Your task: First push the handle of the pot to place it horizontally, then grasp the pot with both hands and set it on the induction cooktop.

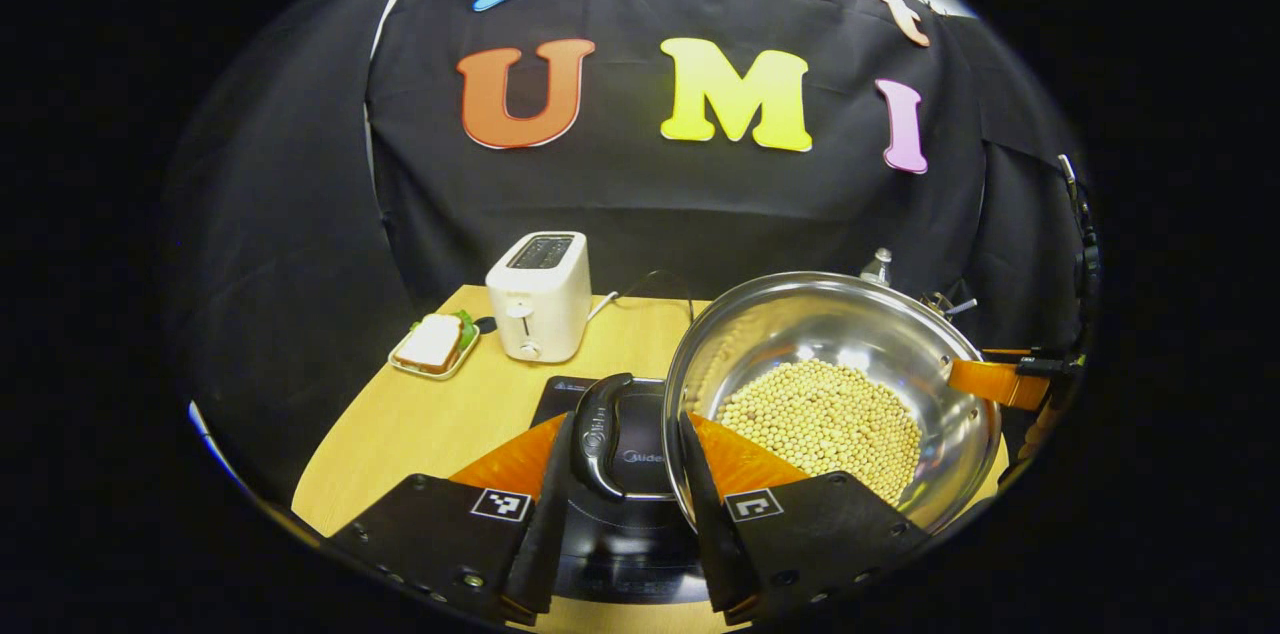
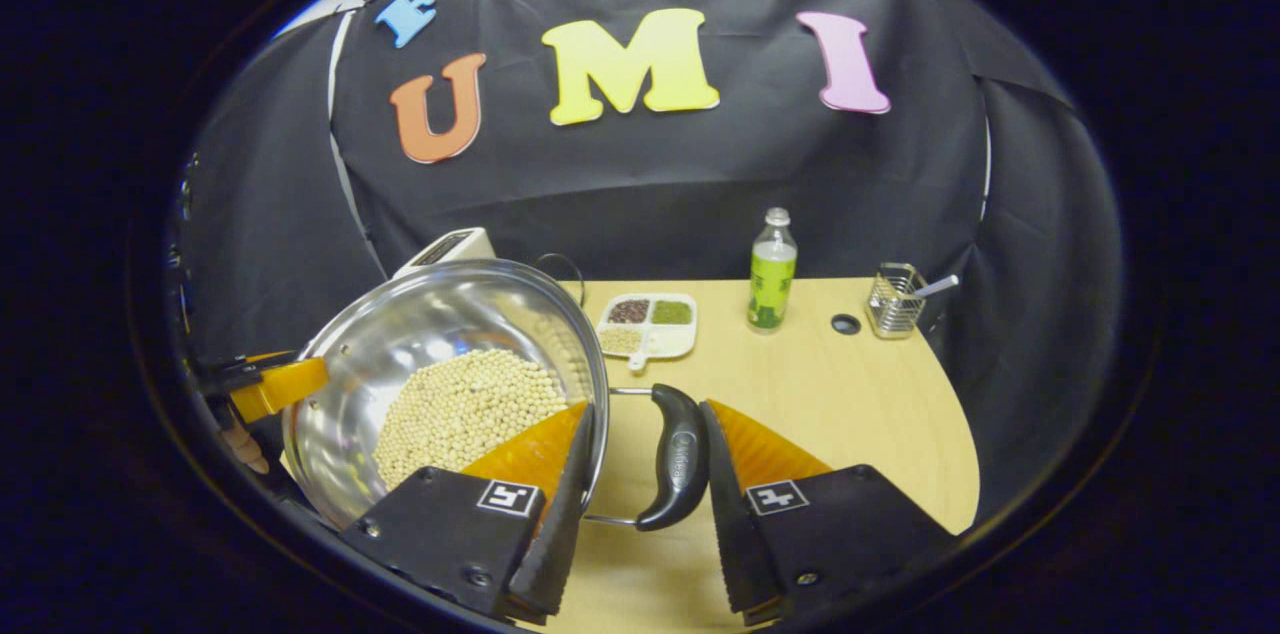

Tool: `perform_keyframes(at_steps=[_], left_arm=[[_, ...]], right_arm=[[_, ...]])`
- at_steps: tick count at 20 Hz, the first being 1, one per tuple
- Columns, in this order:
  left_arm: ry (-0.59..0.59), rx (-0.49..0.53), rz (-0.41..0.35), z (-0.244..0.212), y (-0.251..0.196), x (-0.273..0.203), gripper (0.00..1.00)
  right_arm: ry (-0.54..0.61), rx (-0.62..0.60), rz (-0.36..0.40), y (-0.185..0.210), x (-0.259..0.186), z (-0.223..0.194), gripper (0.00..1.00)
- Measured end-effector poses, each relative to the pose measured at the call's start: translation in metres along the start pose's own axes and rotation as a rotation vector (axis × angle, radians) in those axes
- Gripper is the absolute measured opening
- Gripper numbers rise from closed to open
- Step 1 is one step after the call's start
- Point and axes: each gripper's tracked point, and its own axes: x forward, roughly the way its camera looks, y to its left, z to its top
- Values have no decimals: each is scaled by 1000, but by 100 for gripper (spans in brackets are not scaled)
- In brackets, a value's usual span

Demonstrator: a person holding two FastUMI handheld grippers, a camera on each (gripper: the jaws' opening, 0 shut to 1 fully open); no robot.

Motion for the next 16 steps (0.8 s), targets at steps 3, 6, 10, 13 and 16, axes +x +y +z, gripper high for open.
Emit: perform_keyframes(at_steps=[3,6,10,13,16], left_arm=[[-17,-27,26,6,31,1,55],[-24,-54,46,12,54,-1,55],[-10,-93,61,3,90,31,56],[40,-100,73,-20,103,53,55],[100,-101,73,-45,108,83,56]], right_arm=[[-16,-30,15,32,10,10,60],[-22,-48,25,61,24,15,60],[-10,-68,24,87,51,9,61],[32,-69,17,95,79,-11,61],[85,-65,1,95,112,-33,61]])
